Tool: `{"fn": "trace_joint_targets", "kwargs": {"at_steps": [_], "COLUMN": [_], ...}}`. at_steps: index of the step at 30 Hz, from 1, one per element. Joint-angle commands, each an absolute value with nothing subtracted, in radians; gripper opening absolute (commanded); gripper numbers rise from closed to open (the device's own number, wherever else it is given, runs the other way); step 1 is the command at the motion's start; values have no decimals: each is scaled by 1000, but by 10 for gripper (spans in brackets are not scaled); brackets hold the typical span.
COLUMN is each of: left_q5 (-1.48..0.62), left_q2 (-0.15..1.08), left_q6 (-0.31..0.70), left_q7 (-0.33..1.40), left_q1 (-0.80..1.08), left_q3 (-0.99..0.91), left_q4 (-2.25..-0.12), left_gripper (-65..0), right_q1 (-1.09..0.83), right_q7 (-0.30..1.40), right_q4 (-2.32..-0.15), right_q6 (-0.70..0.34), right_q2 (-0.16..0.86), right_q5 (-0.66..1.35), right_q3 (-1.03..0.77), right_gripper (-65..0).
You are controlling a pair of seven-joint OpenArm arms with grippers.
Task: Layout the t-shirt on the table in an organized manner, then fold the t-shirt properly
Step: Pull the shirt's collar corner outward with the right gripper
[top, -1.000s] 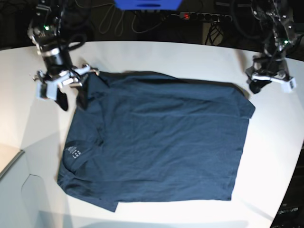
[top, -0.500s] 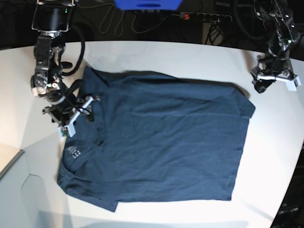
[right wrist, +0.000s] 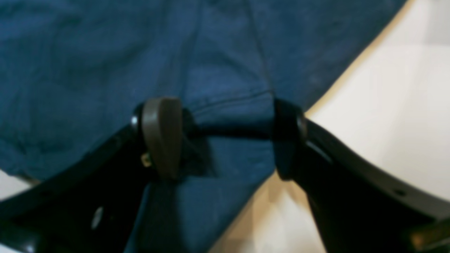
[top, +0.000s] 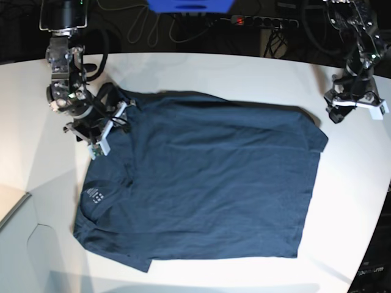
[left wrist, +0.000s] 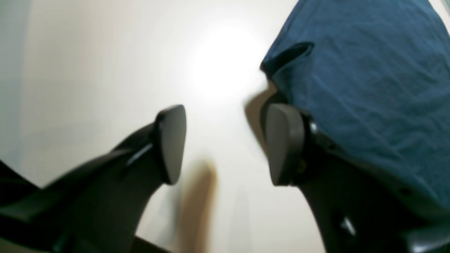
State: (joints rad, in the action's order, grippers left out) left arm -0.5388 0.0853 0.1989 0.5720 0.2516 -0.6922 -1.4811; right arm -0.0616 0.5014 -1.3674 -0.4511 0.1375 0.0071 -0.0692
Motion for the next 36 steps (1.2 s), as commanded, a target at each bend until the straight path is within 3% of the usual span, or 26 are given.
{"fn": "trace_joint_targets", "kwargs": {"at_steps": [1,5,11,16,23,29,36], "left_q5": [-549,-549,-549,-549,-549,-549,-549], "left_q2": [96,96,96,96,96,96,93], "left_q6": [205,205,205,205,205,205,205], "left_q7": [553,553,553,553,553,553,553], "left_q1": [245,246,252,254,252,246,245], "left_q3": [-696,-696,-696,-696,-696,-696,-696], "left_q4": [-1498,-1498,-1498,-1498,-1498,-1498,-1498], "left_gripper": [-293,-293,-293,-293,-293,-293,-293], "right_q1": [-50,-56,-56,-113,-220,-275,-352], "right_q7": [479,478,478,479,481,481,481], "right_q4": [-1383,-1385,-1392,-1480,-1682,-1715,-1715], "right_q6": [-460,-460,-460,-460,-460,-460,-460], "right_q2": [142,142,142,145,87,38,1], "right_q5": [18,18,19,19,21,21,21], "right_q3": [-71,-67,-73,-85,-274,-460,-538], "right_gripper": [-256,-339,-650,-650,-650,-650,-650]}}
